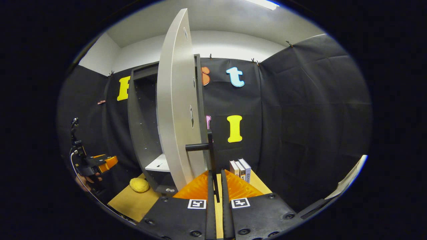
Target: Open the cabinet door with the right hand, grasp the bottle in the cabinet with the left hand and place it on the coaster, then close the cabinet door with the right hand.
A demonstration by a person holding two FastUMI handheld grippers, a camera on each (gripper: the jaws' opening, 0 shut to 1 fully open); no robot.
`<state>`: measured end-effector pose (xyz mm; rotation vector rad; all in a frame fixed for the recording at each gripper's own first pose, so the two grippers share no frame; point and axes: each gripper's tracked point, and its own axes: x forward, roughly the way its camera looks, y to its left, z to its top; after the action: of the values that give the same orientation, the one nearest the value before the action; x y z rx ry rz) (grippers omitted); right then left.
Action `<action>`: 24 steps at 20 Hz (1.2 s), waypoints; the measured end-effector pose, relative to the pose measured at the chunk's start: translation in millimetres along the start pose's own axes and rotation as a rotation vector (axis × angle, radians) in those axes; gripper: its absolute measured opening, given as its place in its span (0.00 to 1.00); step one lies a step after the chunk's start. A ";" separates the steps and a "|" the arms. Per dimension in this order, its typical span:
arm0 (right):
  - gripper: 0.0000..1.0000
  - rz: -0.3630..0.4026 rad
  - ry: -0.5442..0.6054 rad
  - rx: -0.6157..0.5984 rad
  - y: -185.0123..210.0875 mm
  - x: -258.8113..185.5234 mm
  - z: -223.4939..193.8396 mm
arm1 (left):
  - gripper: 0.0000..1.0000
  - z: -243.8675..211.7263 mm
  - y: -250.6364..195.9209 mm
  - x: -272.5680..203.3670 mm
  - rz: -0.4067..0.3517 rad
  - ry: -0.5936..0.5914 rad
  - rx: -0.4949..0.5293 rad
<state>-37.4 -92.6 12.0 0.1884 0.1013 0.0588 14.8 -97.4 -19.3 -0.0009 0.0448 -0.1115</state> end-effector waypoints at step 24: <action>0.98 -0.085 -0.054 -0.006 -129.2 52.2 7.5 | 0.95 -69.2 -207.0 154.8 -0.131 0.095 -0.015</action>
<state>21.5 -217.1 -10.2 0.1796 0.0552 -0.0305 142.4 -320.2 -94.7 -0.0138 0.1402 -0.2419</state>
